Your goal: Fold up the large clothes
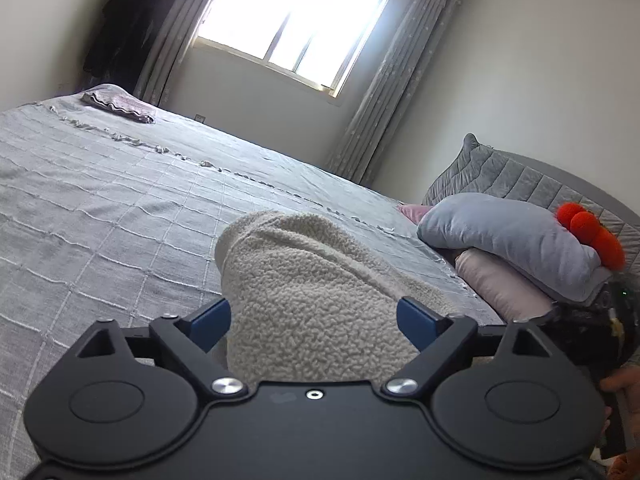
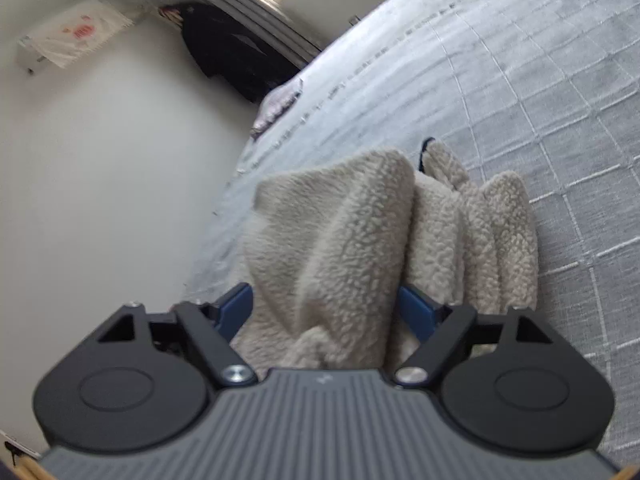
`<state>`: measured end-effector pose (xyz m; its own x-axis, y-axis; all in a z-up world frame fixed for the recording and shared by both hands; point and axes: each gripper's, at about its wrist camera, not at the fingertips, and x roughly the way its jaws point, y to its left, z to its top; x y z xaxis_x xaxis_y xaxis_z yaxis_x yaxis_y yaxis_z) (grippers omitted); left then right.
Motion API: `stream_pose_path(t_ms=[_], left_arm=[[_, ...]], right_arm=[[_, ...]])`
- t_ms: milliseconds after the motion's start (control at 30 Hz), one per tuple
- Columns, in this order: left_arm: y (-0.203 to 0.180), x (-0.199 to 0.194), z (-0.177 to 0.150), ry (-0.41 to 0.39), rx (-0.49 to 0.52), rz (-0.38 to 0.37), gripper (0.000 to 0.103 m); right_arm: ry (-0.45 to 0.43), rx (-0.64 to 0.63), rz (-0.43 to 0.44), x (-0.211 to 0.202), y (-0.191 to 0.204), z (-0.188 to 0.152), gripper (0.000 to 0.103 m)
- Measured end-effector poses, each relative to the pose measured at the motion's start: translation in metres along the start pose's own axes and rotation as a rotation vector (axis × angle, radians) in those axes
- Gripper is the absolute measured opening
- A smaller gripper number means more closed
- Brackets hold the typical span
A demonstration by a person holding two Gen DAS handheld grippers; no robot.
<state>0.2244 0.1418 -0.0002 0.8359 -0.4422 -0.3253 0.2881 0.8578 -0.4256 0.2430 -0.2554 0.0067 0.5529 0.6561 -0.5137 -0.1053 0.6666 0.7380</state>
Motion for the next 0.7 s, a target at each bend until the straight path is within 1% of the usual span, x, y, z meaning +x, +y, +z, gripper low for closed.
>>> stream_pose_path(t_ms=[33, 67, 100, 133, 167, 233, 267, 300, 333, 367, 400, 433, 467, 500, 533, 567, 633, 700], left_arm=[[-0.003, 0.004, 0.001, -0.005, 0.009, 0.003, 0.079], [-0.003, 0.007, 0.002, -0.009, 0.018, 0.003, 0.069], [-0.004, 0.011, 0.003, -0.010, 0.029, 0.005, 0.063], [-0.004, 0.014, 0.005, -0.006, 0.036, 0.004, 0.050], [-0.006, 0.015, 0.007, -0.006, 0.046, -0.005, 0.045], [-0.014, 0.015, 0.008, -0.016, 0.067, -0.063, 0.044], [-0.020, 0.017, 0.006, -0.007, 0.084, -0.102, 0.044], [-0.028, 0.021, 0.001, 0.007, 0.107, -0.131, 0.044], [-0.037, 0.026, -0.006, 0.017, 0.137, -0.137, 0.044], [-0.046, 0.034, -0.014, 0.037, 0.175, -0.121, 0.044], [-0.058, 0.044, -0.026, 0.069, 0.234, -0.086, 0.044], [-0.068, 0.050, -0.037, 0.073, 0.304, -0.046, 0.044], [-0.079, 0.053, -0.049, 0.047, 0.396, 0.002, 0.044], [-0.087, 0.053, -0.054, 0.030, 0.449, 0.027, 0.044], [-0.090, 0.053, -0.054, 0.029, 0.465, 0.037, 0.044], [-0.092, 0.053, -0.053, 0.030, 0.476, 0.044, 0.044], [-0.091, 0.054, -0.051, 0.036, 0.485, 0.050, 0.044], [-0.091, 0.055, -0.050, 0.040, 0.493, 0.053, 0.044]], right_arm=[[0.022, 0.019, -0.007, 0.015, -0.003, 0.002, 0.062], [0.024, 0.033, -0.009, 0.025, -0.004, 0.003, 0.041], [0.013, 0.024, -0.013, 0.030, -0.002, 0.005, 0.033], [-0.013, 0.002, 0.005, 0.029, 0.003, 0.008, 0.021], [-0.056, -0.025, 0.041, 0.020, 0.009, 0.010, 0.019], [-0.161, -0.069, 0.126, -0.008, 0.018, 0.015, 0.018], [-0.197, -0.069, 0.158, -0.022, 0.017, 0.017, 0.018], [-0.225, -0.068, 0.161, -0.033, 0.013, 0.018, 0.018], [-0.246, -0.075, 0.132, -0.039, 0.008, 0.020, 0.018], [-0.243, -0.075, 0.084, -0.040, 0.000, 0.020, 0.018], [-0.220, -0.061, 0.037, -0.039, -0.010, 0.019, 0.019], [-0.196, -0.039, -0.005, -0.038, -0.020, 0.016, 0.026], [-0.194, -0.014, -0.055, -0.039, -0.027, 0.011, 0.030], [-0.212, -0.011, -0.103, -0.041, -0.031, 0.006, 0.033], [-0.245, -0.030, -0.143, -0.046, -0.030, 0.001, 0.039], [-0.285, -0.052, -0.168, -0.053, -0.025, -0.003, 0.043], [-0.354, -0.110, -0.184, -0.061, -0.004, -0.006, 0.043], [-0.394, -0.200, -0.188, -0.060, 0.027, -0.009, 0.043]])
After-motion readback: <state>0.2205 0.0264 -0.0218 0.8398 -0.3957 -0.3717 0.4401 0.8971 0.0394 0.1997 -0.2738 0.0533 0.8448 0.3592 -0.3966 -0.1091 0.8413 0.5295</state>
